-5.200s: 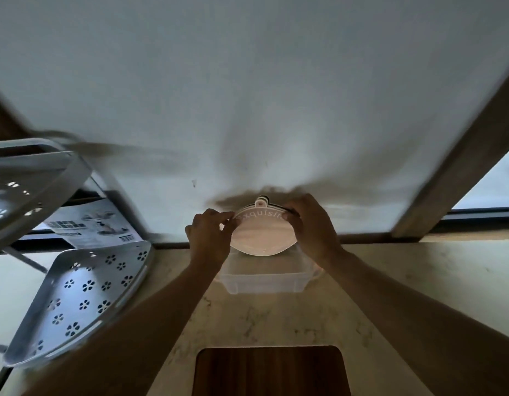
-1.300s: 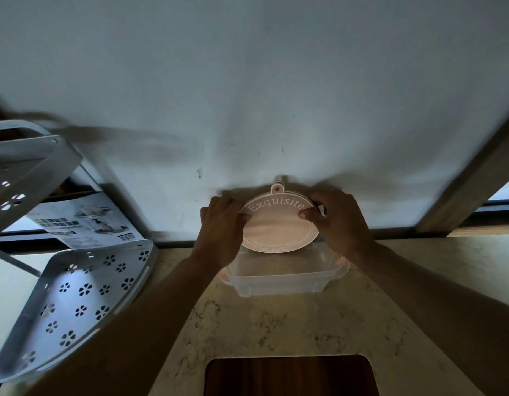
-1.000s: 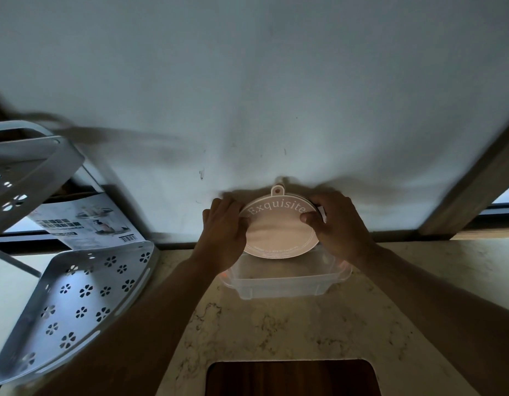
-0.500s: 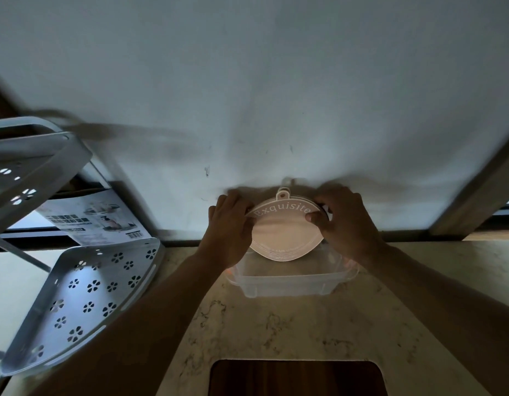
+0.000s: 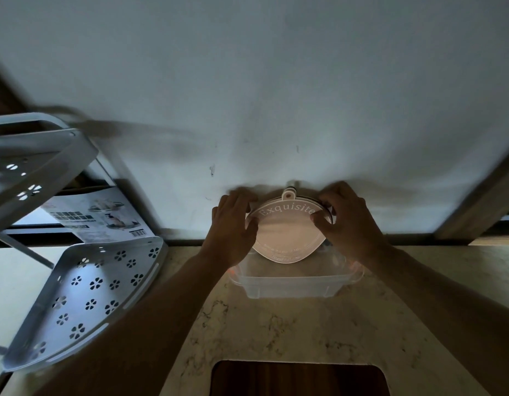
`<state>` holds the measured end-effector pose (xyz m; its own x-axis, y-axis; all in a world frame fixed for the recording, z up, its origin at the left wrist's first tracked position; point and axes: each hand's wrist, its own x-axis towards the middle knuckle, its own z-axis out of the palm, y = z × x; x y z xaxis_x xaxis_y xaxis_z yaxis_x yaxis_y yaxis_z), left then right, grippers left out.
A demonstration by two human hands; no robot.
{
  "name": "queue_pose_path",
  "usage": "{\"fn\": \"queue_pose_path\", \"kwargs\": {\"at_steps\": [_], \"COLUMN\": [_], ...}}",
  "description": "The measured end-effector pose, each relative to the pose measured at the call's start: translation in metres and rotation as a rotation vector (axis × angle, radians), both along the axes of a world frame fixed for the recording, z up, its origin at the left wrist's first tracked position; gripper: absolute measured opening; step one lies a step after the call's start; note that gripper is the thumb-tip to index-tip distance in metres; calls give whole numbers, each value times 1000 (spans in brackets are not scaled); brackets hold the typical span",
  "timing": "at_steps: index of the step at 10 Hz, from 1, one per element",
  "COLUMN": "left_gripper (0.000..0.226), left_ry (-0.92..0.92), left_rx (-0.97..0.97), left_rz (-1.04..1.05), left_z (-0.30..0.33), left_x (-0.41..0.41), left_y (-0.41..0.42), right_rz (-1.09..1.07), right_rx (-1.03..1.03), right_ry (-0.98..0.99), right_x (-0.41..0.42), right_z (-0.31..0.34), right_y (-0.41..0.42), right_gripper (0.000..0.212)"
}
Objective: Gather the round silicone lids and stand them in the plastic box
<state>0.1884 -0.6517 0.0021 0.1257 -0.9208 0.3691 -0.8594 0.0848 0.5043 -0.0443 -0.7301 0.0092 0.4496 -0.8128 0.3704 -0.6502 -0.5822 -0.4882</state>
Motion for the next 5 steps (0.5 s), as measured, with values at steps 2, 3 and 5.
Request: {"fn": "queue_pose_path", "kwargs": {"at_steps": [2,3,5], "left_gripper": [35,36,51], "left_ry": [5,-47,-194], "left_rx": [19,38,128], "left_rz": [-5,7,88], "left_z": [7,15,29], "left_x": [-5,-6,-3], "left_y": [6,8,15], "right_rz": [-8,-11,-52], "right_rx": [0,1,52], "right_ry": [15,119,249], "right_x": [0,0,-1], "right_z": [4,8,21], "right_y": [3,4,9], "right_gripper": [24,34,53]}}
